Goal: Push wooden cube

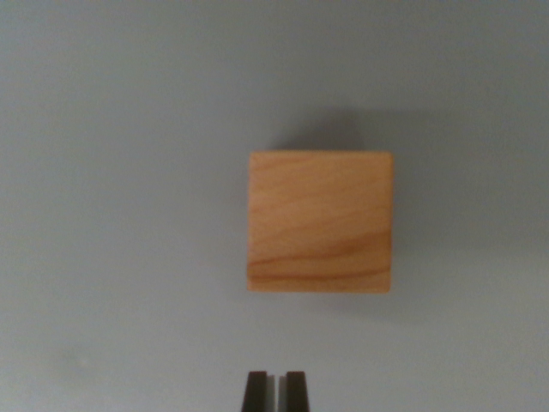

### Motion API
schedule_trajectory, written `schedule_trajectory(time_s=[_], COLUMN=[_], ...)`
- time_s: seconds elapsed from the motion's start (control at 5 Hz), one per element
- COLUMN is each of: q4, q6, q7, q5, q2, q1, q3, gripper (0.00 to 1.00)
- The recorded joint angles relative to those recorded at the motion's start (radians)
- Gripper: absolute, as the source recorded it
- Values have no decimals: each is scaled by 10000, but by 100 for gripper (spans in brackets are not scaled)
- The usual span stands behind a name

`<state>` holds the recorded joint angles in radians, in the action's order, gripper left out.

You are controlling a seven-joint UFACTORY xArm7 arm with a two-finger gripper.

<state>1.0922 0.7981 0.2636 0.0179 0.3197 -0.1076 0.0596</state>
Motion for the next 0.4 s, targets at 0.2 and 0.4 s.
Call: schedule_trajectory(time_s=[0.2, 0.4], q4=[0, -190], q6=[0, -296], q7=[0, 108], q5=[0, 9], q2=[0, 124], q1=[0, -43], q3=[0, 38], gripper=[0, 0])
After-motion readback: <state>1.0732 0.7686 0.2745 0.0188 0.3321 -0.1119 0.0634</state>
